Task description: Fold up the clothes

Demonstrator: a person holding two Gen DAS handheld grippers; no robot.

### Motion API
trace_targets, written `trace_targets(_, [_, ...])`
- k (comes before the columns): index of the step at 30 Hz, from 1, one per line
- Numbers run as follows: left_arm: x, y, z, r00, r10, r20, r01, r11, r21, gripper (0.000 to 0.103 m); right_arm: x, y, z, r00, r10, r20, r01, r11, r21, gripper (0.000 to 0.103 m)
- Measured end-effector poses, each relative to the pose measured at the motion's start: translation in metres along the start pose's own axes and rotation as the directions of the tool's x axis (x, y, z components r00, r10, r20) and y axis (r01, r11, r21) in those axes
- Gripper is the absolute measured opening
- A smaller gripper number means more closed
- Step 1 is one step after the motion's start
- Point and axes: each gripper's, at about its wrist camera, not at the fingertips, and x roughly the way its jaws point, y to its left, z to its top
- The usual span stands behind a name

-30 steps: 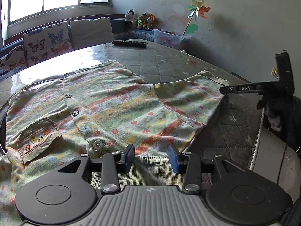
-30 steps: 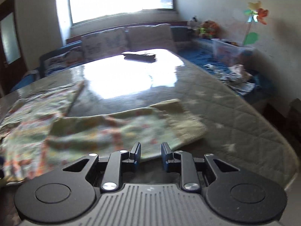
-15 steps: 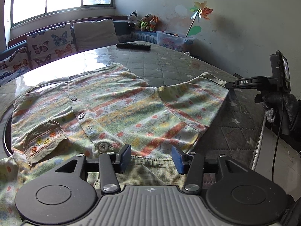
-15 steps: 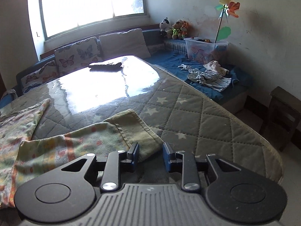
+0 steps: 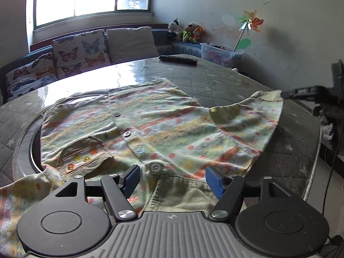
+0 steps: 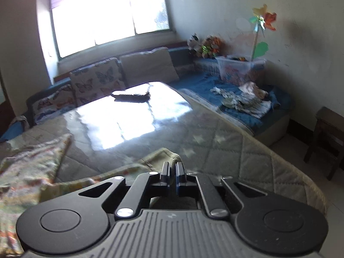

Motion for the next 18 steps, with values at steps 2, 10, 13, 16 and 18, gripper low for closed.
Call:
trace_targets(2, [-0.001, 0.003, -0.002, 1.0, 0.013, -0.001, -0.013, 1.0, -0.009, 0.071, -0.014, 0.014, 0.012, 0.998, 0.061, 0.034, -0.06, 0.998, -0.022, 0.004])
trace_targets(10, [-0.011, 0.013, -0.009, 0.999, 0.049, 0.019, -0.048, 0.998, -0.04, 0.073, -0.054, 0.086, 0.043, 0.941, 0.324, 0.096, -0.309, 0.94, -0.146, 0.004])
trace_targets(13, [-0.017, 0.018, -0.012, 0.997, 0.064, 0.033, -0.062, 0.997, -0.055, 0.073, -0.064, 0.12, 0.047, 0.903, 0.42, 0.088, -0.395, 0.894, -0.212, 0.004])
trace_targets(16, [-0.023, 0.024, -0.017, 0.996, 0.079, 0.044, -0.076, 0.994, -0.075, 0.073, -0.07, 0.162, 0.048, 0.852, 0.521, 0.057, -0.487, 0.827, -0.281, 0.004])
trace_targets(18, [-0.027, 0.028, -0.02, 0.995, 0.088, 0.049, -0.084, 0.993, -0.086, 0.073, -0.071, 0.182, 0.046, 0.828, 0.561, 0.029, -0.526, 0.792, -0.309, 0.004])
